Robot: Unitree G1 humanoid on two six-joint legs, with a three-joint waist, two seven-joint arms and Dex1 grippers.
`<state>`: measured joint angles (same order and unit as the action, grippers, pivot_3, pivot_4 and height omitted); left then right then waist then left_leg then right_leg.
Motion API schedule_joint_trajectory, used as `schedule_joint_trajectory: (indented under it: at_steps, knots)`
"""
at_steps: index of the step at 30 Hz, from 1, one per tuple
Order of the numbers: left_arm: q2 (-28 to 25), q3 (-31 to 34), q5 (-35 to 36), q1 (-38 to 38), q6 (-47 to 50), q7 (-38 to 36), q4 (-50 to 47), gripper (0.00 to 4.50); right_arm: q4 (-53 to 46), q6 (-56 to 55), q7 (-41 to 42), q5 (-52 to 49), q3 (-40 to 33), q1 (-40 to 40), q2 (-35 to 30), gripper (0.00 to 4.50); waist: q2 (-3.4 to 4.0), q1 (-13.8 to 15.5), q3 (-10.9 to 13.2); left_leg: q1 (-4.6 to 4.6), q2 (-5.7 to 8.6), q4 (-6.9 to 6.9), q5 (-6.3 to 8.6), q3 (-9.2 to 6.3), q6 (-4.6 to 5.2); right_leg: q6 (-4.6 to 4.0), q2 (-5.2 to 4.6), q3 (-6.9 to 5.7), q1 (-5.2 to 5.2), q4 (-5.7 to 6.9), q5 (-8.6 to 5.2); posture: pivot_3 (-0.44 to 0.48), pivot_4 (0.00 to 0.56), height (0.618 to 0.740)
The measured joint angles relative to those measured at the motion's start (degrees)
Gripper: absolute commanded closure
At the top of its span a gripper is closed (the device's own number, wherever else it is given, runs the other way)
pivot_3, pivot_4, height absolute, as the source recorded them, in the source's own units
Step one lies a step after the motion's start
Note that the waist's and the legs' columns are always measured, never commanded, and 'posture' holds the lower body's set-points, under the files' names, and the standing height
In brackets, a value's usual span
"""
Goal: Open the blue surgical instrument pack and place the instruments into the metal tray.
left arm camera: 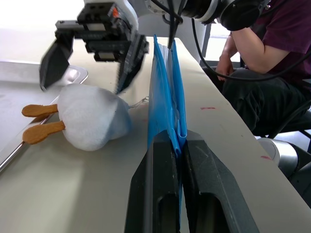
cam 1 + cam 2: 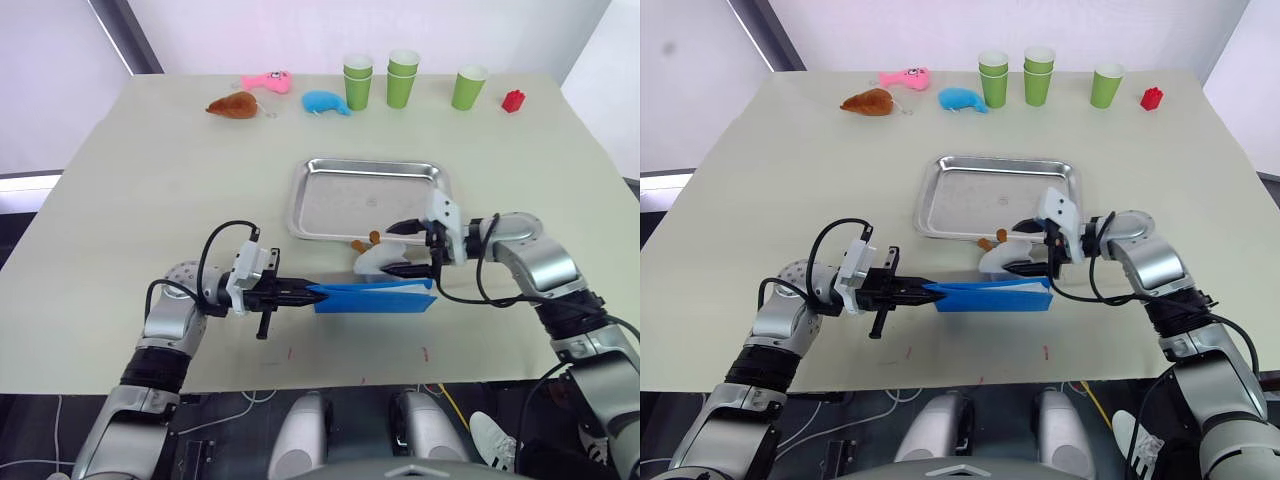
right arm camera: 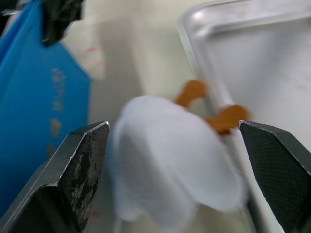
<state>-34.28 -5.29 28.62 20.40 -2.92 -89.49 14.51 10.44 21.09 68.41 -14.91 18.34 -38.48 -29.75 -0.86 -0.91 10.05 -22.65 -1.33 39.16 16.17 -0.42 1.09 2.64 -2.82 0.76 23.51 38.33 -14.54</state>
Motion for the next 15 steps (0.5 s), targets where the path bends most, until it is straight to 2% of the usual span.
schedule_joint_trajectory:
  at_steps: [3, 4, 7, 10, 12, 13, 15]
  knots:
    - [-0.01, 0.02, -0.01, -0.21, -0.04, 0.0, -0.17, 4.5, 0.08, -1.42, 0.26, 2.04, 1.12, 0.0, -0.31, 0.05, 0.0, -0.03, 0.0, 0.02, 0.0, 0.01, 0.0, 0.0, 0.0, 0.0, 0.0, 0.0, 0.0, 0.03, 0.0, 0.0, 0.15, 0.739]
    - [-0.01, 0.04, -0.01, -0.4, -0.09, 0.0, -0.37, 4.5, 0.58, -2.32, 0.23, 3.64, 1.77, 0.0, -0.37, 0.29, 0.0, -0.03, 0.0, 0.02, 0.0, 0.01, 0.0, -0.01, 0.0, 0.0, 0.01, 0.0, 0.0, 0.03, 0.0, 0.0, 0.15, 0.739]
    - [-0.01, 0.04, -0.02, -0.59, -0.09, 0.02, -0.6, 4.5, 1.21, -3.54, 0.31, 5.5, 2.37, 0.01, -0.51, 1.08, 0.01, 0.0, -0.01, 0.03, 0.0, 0.02, 0.0, -0.01, 0.0, 0.0, 0.01, 0.0, 0.0, 0.06, 0.0, 0.0, 0.15, 0.739]
    - [-0.01, 0.04, -0.11, -0.77, -0.06, 0.06, -0.94, 4.5, 1.57, -4.33, 1.23, 7.06, 2.85, 0.28, -1.3, 2.36, 0.01, 0.02, -0.02, 0.03, 0.01, 0.04, 0.0, 0.0, 0.0, 0.0, 0.0, 0.0, 0.0, 0.07, 0.0, 0.0, 0.15, 0.739]
    - [-0.01, 0.04, -0.13, -0.82, -0.06, 0.08, -1.03, 4.5, 1.56, -4.72, 1.34, 7.17, 2.72, 0.38, -1.37, 2.87, 0.01, 0.03, -0.02, 0.03, 0.01, 0.04, 0.0, 0.0, 0.0, 0.0, 0.0, 0.0, 0.0, 0.07, 0.0, 0.0, 0.15, 0.739]
    - [-0.01, 0.05, -0.17, -0.97, -0.04, 0.12, -1.3, 4.5, 1.5, -5.11, 1.37, 6.96, 2.11, 0.74, -1.23, 3.58, 0.0, 0.04, -0.02, 0.03, 0.01, 0.04, 0.0, 0.0, 0.0, 0.0, 0.0, 0.0, 0.0, 0.07, 0.0, 0.0, 0.15, 0.739]
    - [-0.01, 0.04, -0.24, -1.03, -0.02, 0.16, -1.47, 4.5, 1.22, -4.98, 1.44, 6.25, 1.38, 1.1, -1.21, 4.01, 0.0, 0.06, -0.02, 0.03, 0.01, 0.04, 0.0, 0.0, 0.0, 0.0, 0.0, 0.0, 0.0, 0.07, 0.0, 0.0, 0.15, 0.739]
